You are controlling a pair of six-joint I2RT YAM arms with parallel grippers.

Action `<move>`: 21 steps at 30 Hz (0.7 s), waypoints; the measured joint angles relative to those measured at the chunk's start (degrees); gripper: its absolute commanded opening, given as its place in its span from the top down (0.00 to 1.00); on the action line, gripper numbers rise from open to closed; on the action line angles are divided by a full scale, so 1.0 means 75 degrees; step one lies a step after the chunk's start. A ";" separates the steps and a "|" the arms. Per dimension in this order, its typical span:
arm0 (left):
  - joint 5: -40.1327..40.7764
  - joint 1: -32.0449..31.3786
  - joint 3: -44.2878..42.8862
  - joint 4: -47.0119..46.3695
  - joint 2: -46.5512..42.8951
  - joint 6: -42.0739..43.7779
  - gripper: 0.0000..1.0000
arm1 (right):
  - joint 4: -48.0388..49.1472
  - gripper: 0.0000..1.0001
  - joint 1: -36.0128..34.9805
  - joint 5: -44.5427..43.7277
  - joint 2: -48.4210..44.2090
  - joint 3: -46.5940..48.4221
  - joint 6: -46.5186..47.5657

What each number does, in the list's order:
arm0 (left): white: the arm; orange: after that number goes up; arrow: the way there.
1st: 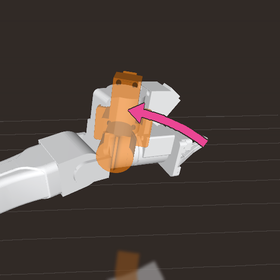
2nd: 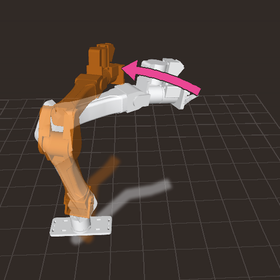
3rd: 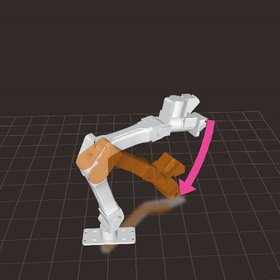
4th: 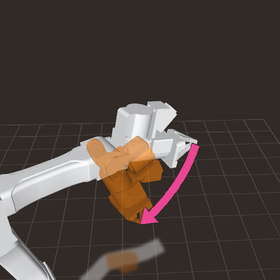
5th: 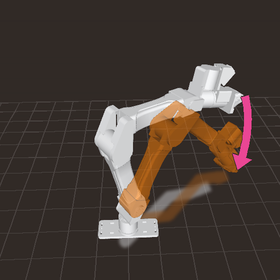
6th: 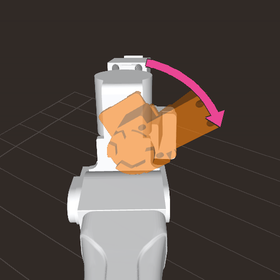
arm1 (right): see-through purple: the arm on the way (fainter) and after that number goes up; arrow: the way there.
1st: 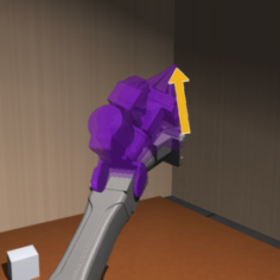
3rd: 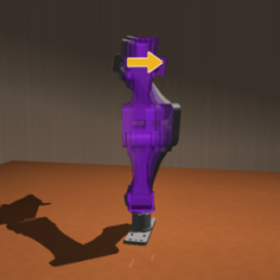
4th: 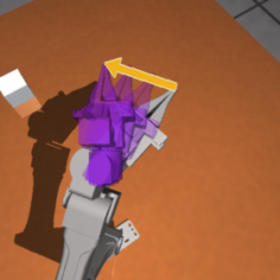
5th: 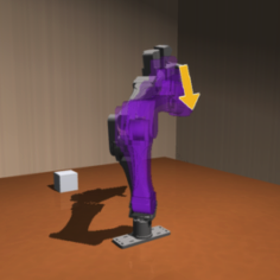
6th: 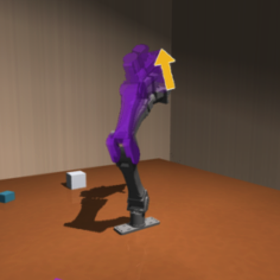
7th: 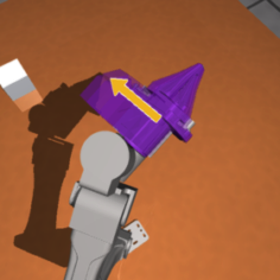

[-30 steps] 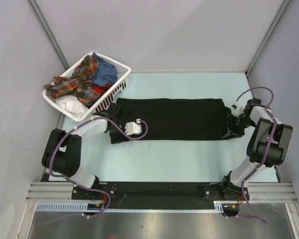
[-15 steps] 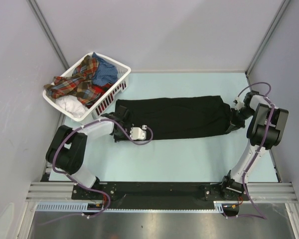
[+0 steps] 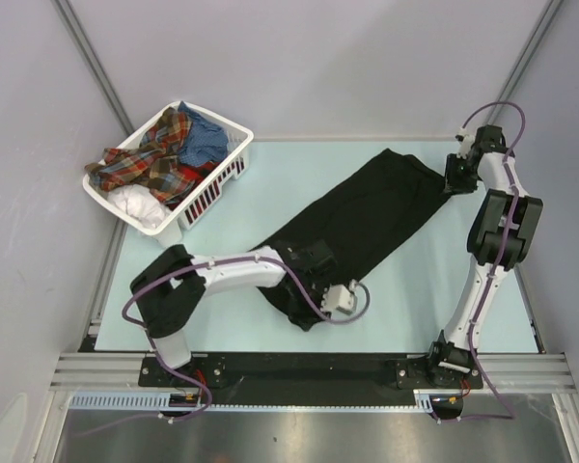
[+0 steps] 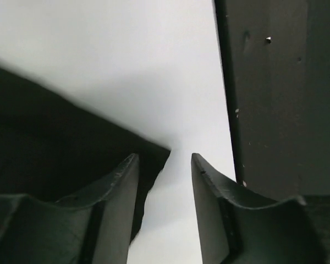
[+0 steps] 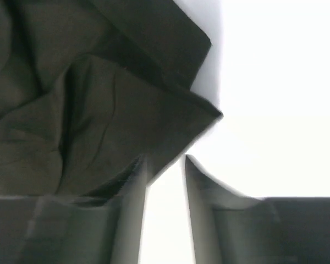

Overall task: Fold and stack the long sleeve shirts
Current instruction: Fold the shirt

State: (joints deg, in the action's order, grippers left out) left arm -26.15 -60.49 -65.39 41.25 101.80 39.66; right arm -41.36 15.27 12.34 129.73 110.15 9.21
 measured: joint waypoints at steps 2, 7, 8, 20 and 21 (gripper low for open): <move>-0.0455 0.0504 -0.0105 0.0224 -0.0236 -0.0312 0.50 | 0.0082 0.48 0.0070 0.0099 -0.0452 -0.0373 0.0093; -0.0714 0.3025 -0.1075 0.0396 -0.0425 -0.0583 0.53 | 0.0119 0.47 0.0399 0.0632 -0.2378 -0.2197 -0.0035; -0.0659 0.3506 -0.1274 0.0388 -0.0388 -0.0627 0.53 | 0.0111 0.46 0.0458 0.0749 -0.2725 -0.2500 -0.0111; -0.0093 0.5759 -0.2672 0.0460 0.2022 -0.0973 0.55 | 0.0560 0.50 0.0428 0.2302 -0.3351 -0.5537 -0.1457; -0.0128 0.5776 -0.2672 0.0501 0.2113 -0.1020 0.57 | 0.0627 0.50 0.0428 0.2340 -0.3261 -0.5604 -0.1518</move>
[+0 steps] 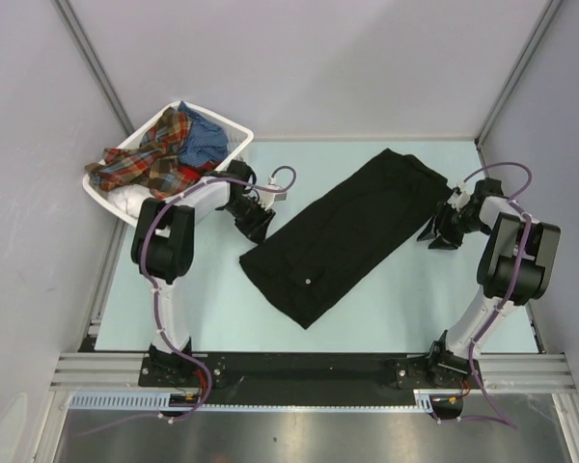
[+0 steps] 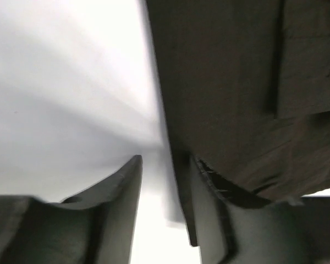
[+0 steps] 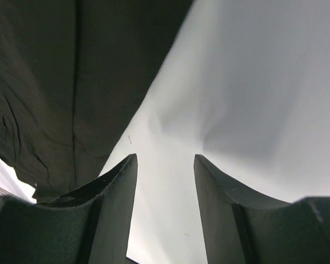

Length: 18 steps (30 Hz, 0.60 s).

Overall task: Fold and stack the long sleeve shirts
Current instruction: Fold the shirt

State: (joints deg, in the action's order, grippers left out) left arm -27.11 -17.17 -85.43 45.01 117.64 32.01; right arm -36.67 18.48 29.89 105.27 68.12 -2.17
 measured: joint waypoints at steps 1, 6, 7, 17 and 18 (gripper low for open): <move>-0.0070 0.0015 0.0000 0.0052 0.0079 -0.0038 0.60 | 0.0070 0.50 0.0000 0.0029 0.0064 -0.0050 -0.0070; -0.0551 0.0064 0.0367 -0.0006 0.0015 -0.0204 1.00 | 0.0466 0.52 -0.0015 0.0093 0.0245 -0.0160 -0.0318; -0.0699 0.0073 0.0589 -0.0041 -0.0061 -0.0219 1.00 | 0.0562 0.53 -0.0035 0.0096 0.0300 -0.0157 -0.0350; -0.1830 -0.0813 0.3421 0.0766 -0.1396 -0.0239 0.73 | 0.1099 0.57 -0.0638 0.0277 0.1466 0.1241 -0.0831; -0.1786 -0.0956 0.3488 0.0833 -0.1445 -0.0175 0.69 | 0.1163 0.57 -0.0711 0.0286 0.1571 0.1384 -0.0854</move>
State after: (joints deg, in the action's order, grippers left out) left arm -40.51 -24.34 -59.27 51.27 106.80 30.70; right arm -27.94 13.15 32.03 117.05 78.50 -8.58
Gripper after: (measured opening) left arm 0.147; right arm 0.446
